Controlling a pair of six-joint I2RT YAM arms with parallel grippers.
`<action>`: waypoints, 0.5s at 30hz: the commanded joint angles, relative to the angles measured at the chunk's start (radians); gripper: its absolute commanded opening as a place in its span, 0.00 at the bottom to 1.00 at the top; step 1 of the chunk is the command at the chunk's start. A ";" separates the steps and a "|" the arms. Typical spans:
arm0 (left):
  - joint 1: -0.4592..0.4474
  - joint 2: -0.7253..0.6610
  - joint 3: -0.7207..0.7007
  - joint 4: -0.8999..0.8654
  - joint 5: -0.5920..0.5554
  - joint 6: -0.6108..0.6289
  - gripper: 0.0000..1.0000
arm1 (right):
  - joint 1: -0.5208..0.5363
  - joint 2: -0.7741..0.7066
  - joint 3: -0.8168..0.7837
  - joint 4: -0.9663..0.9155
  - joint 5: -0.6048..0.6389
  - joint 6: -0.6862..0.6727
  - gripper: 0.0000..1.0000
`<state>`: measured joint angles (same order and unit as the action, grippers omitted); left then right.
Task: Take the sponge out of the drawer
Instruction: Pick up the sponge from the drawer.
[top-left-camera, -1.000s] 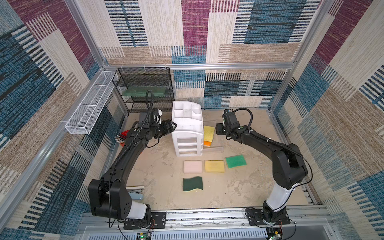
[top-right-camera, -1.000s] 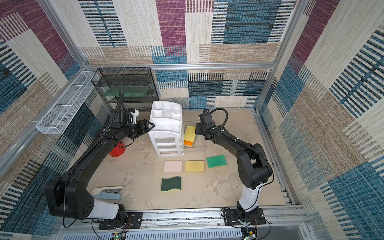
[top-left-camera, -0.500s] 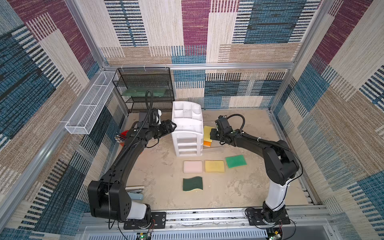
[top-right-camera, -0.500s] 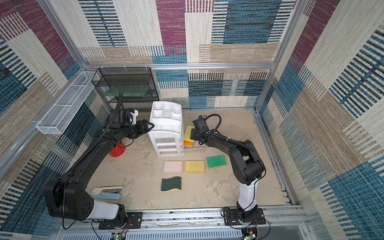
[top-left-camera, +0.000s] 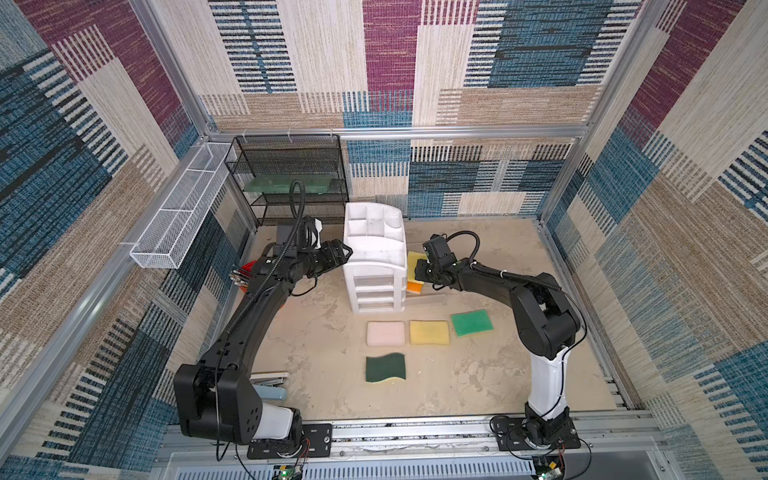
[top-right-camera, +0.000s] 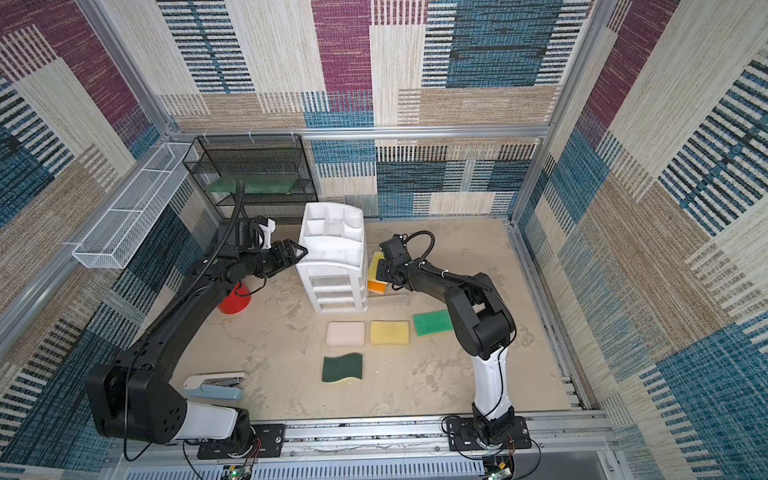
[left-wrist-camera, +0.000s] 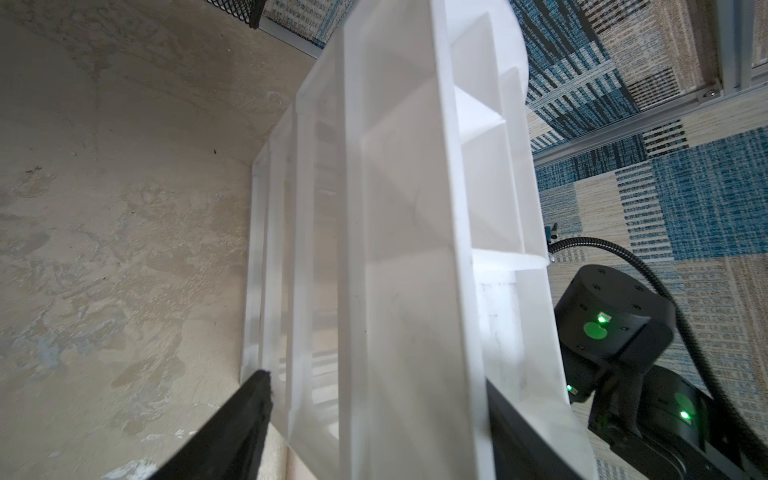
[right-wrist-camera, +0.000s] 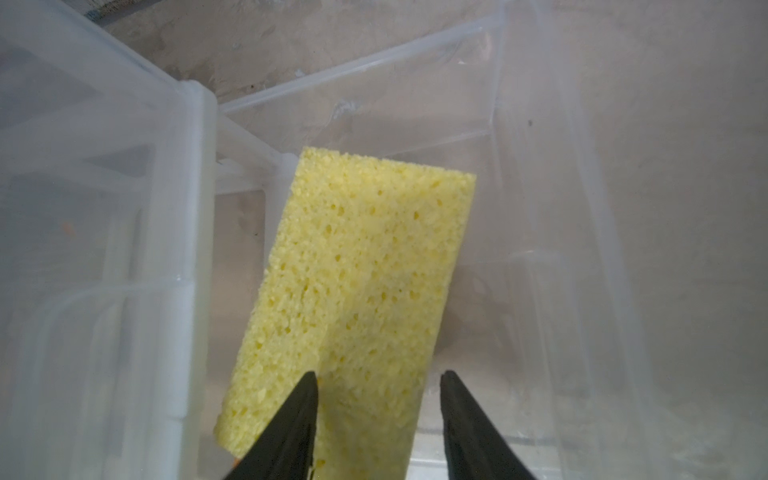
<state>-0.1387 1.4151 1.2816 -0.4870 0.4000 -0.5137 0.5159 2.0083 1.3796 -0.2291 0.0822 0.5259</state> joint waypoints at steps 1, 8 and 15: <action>0.001 -0.006 0.005 -0.005 0.016 0.009 0.76 | 0.004 0.015 0.015 0.011 0.005 0.009 0.48; 0.000 -0.007 0.003 -0.005 0.020 0.006 0.76 | 0.004 0.028 0.012 0.020 -0.005 0.012 0.15; 0.003 -0.020 0.003 -0.001 0.037 0.001 0.76 | -0.003 -0.056 -0.034 0.049 0.014 0.004 0.00</action>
<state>-0.1383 1.4052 1.2816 -0.4870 0.4126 -0.5171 0.5152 1.9873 1.3510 -0.1997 0.0811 0.5392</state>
